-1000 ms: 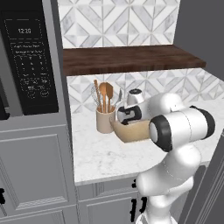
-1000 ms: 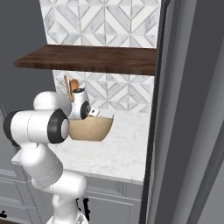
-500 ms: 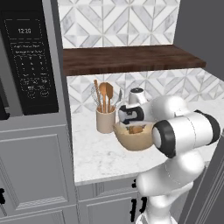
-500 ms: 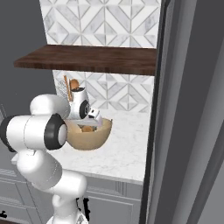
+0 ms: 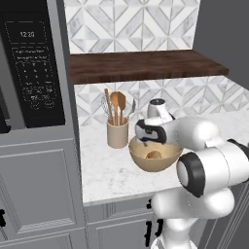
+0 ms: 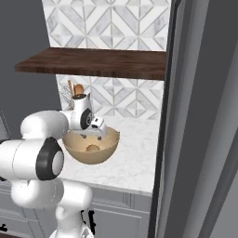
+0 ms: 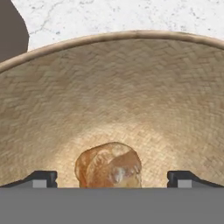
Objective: Open the cabinet, pick up the bread from the cabinet and place it in the basket. Then move the basket to the dining counter.
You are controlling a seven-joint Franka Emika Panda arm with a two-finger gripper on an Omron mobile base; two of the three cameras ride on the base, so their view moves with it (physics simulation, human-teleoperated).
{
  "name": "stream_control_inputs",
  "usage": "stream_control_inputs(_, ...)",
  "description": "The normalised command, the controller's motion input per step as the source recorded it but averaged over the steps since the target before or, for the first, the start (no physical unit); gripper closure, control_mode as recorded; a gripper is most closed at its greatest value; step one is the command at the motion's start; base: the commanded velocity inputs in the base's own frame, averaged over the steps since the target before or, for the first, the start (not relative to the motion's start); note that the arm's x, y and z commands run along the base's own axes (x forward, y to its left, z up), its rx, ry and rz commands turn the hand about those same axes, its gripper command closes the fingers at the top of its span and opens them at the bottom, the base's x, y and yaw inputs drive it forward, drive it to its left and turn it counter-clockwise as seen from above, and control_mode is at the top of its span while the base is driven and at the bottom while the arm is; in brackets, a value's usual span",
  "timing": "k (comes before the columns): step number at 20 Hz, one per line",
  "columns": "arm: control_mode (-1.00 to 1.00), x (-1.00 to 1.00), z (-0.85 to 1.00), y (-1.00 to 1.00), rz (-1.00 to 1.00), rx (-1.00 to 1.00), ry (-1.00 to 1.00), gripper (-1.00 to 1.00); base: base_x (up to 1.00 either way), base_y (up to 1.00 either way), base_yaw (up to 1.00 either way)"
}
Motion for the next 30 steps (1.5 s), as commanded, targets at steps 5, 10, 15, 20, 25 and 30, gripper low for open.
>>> stream_control_inputs(5,-1.0,-0.46,0.34,-0.14,-0.06,0.01,-0.01,-1.0,0.0,0.0,0.0)
stream_control_inputs(10,-1.0,-0.57,0.45,-0.18,-0.24,0.07,-0.02,-1.0,0.0,0.0,0.0)
stream_control_inputs(15,-1.0,-0.28,0.19,-0.38,-0.32,0.09,0.0,-1.0,0.0,0.0,0.0)
stream_control_inputs(20,-1.0,-0.03,0.0,-0.3,-0.04,0.02,0.0,-1.0,0.0,0.0,0.0)
stream_control_inputs(25,-1.0,-0.2,0.0,-0.53,0.0,0.11,0.0,-1.0,0.0,0.0,0.0)
stream_control_inputs(30,-1.0,-0.04,-0.06,-0.1,0.0,0.09,0.0,-1.0,0.0,0.0,0.0)
